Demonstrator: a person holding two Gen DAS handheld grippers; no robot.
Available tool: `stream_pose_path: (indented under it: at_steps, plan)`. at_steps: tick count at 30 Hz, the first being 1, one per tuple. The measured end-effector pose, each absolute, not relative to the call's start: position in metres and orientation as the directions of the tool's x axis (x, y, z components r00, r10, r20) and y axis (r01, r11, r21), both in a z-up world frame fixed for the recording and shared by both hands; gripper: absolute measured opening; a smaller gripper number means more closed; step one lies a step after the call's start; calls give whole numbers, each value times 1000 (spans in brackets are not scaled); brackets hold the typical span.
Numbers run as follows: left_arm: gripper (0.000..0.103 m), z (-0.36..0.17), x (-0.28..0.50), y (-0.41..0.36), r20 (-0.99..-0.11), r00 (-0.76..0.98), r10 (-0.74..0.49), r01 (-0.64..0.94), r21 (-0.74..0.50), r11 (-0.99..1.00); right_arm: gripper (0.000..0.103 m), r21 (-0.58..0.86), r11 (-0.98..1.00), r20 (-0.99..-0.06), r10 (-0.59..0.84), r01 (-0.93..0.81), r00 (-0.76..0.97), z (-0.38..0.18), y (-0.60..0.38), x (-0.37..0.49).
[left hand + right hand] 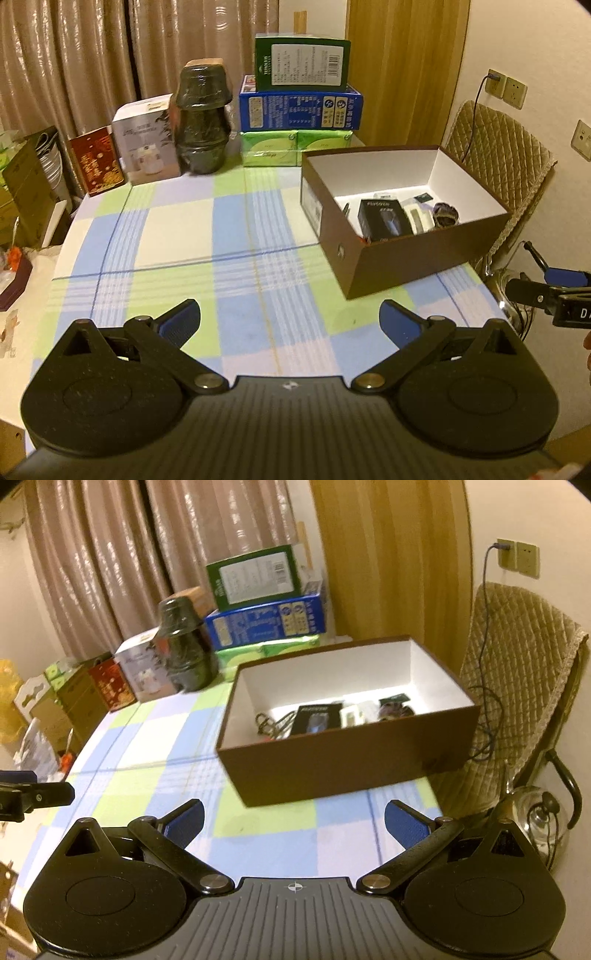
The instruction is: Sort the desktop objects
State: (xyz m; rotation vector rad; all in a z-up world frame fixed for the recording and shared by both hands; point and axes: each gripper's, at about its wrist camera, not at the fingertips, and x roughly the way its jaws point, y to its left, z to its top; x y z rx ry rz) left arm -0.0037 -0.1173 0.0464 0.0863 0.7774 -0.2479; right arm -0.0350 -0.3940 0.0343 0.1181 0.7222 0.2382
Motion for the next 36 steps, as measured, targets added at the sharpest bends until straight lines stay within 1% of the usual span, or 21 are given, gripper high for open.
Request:
stream_pose_path:
  at_steps: [9, 18, 36]
  plan:
    - [102, 46, -42, -80, -708, 688, -160, 207, -20, 978, 101, 185, 954, -661, 298, -235, 689, 29, -358, -63]
    - [102, 48, -67, -50, -707, 697, -120, 155, -15, 988, 101, 167, 952, -670, 300, -256, 679, 23, -333, -81]
    - [102, 36, -92, -22, -735, 677, -40, 74, 14, 997, 101, 134, 942, -692, 311, -308, 651, 12, -305, -94]
